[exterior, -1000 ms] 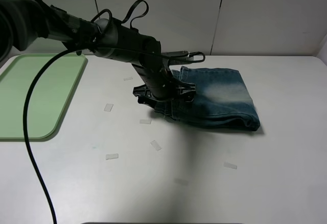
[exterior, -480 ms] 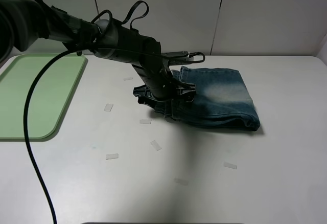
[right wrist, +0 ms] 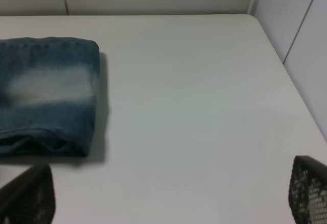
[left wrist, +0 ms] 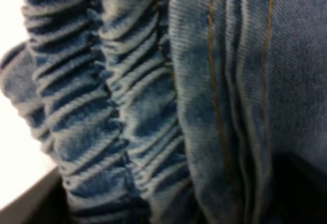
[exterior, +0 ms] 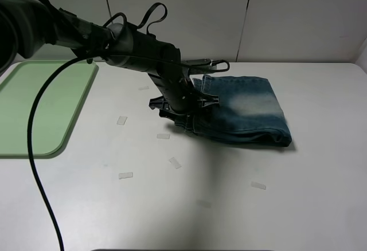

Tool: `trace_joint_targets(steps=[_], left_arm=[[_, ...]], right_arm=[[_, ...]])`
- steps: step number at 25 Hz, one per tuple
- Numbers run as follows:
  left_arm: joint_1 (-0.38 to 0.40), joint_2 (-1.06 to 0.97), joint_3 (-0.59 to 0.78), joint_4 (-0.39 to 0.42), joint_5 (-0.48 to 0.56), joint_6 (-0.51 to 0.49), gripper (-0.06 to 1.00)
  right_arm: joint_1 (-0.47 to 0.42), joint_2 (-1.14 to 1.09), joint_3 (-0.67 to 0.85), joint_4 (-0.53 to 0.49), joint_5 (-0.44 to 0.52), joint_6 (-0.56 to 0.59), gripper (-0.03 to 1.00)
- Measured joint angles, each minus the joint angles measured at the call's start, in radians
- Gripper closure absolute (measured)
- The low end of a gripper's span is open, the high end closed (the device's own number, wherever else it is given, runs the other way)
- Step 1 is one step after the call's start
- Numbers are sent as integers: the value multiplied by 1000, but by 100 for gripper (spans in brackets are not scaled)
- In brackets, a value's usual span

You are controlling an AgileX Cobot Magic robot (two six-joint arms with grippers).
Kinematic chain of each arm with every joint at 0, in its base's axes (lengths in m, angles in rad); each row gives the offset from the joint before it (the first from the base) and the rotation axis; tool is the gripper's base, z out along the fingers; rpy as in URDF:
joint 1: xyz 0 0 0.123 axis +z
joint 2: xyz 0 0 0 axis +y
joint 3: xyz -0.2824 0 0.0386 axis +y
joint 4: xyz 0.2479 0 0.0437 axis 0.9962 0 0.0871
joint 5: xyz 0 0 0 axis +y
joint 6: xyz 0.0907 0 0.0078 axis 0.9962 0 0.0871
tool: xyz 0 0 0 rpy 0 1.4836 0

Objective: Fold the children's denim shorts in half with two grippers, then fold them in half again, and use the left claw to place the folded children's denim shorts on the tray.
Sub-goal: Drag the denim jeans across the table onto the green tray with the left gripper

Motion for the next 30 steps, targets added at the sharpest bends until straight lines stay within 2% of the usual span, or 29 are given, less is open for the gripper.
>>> trace_joint_targets(steps=[3, 7, 9, 11, 30], left_arm=[[0, 6, 0, 0, -5, 0, 29], [0, 19, -2, -9, -18, 0, 43], [0, 22, -5, -16, -20, 0, 45], [0, 25, -6, -43, -27, 0, 55], [0, 26, -6, -53, -26, 0, 56]], right_arm=[[0, 0, 0, 0, 0, 0, 27], [0, 0, 0, 0, 0, 0, 27], [0, 0, 0, 0, 0, 0, 27], [0, 0, 0, 0, 0, 0, 27], [0, 0, 0, 0, 0, 0, 27]])
